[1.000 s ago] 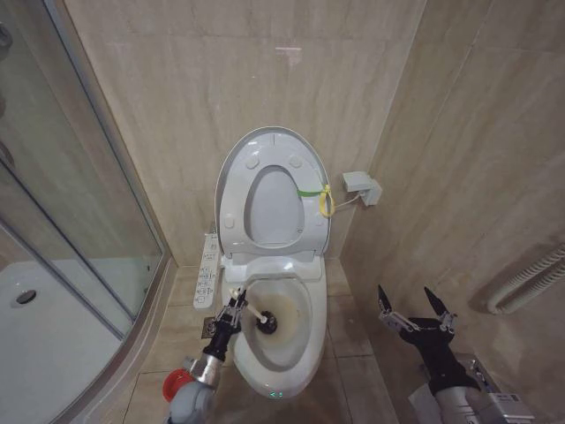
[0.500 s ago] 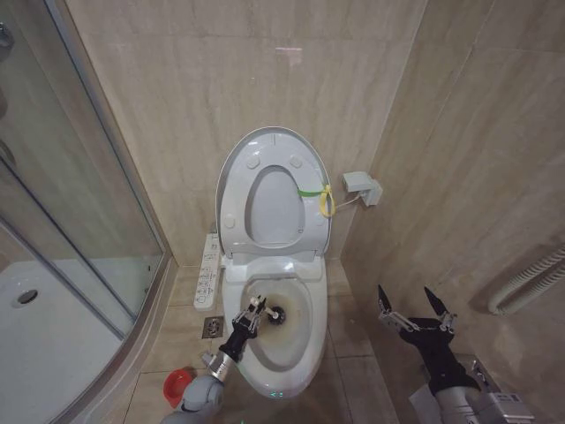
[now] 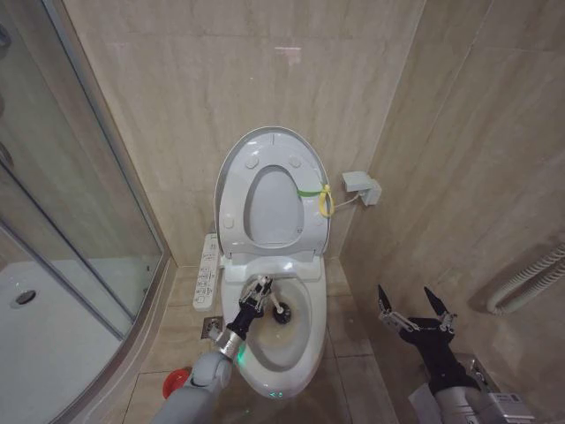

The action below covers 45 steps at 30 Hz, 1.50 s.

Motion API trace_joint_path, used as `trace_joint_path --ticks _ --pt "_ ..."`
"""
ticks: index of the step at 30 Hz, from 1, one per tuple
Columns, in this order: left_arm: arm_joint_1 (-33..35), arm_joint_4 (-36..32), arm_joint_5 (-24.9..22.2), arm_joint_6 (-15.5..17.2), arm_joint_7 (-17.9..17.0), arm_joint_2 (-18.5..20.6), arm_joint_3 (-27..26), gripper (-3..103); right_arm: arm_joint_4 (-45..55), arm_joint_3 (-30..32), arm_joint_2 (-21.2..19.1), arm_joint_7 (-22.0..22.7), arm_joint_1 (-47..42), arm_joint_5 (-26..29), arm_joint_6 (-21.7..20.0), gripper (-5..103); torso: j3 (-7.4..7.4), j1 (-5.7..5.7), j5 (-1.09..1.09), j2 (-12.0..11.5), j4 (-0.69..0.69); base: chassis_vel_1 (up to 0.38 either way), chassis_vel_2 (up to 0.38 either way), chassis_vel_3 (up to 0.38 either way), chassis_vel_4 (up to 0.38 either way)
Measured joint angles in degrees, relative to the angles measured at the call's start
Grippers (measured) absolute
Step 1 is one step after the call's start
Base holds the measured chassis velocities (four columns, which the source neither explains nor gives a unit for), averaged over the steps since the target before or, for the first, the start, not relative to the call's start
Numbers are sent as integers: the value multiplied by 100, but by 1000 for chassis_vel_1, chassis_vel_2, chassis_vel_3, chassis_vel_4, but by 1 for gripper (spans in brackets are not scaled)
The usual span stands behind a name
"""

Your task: Open the toilet lid, clean the toilet bowl with a toilet brush, close the toilet lid, and flush.

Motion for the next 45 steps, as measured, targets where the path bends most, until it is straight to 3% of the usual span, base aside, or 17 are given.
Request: trace_joint_path --ticks 10,27,45 --pt "-59 761 130 -183 235 -54 -70 19 0 0 0 0 0 0 0 100 -1 -1 2 2 3 0 0 0 0" --pt "-577 396 -176 -68 63 -333 391 19 0 0 0 0 0 0 0 100 0 0 0 1 0 0 0 0 0" --pt "-961 814 -165 -339 380 -497 154 19 0 0 0 0 0 0 0 100 0 0 0 0 0 0 0 0 0"
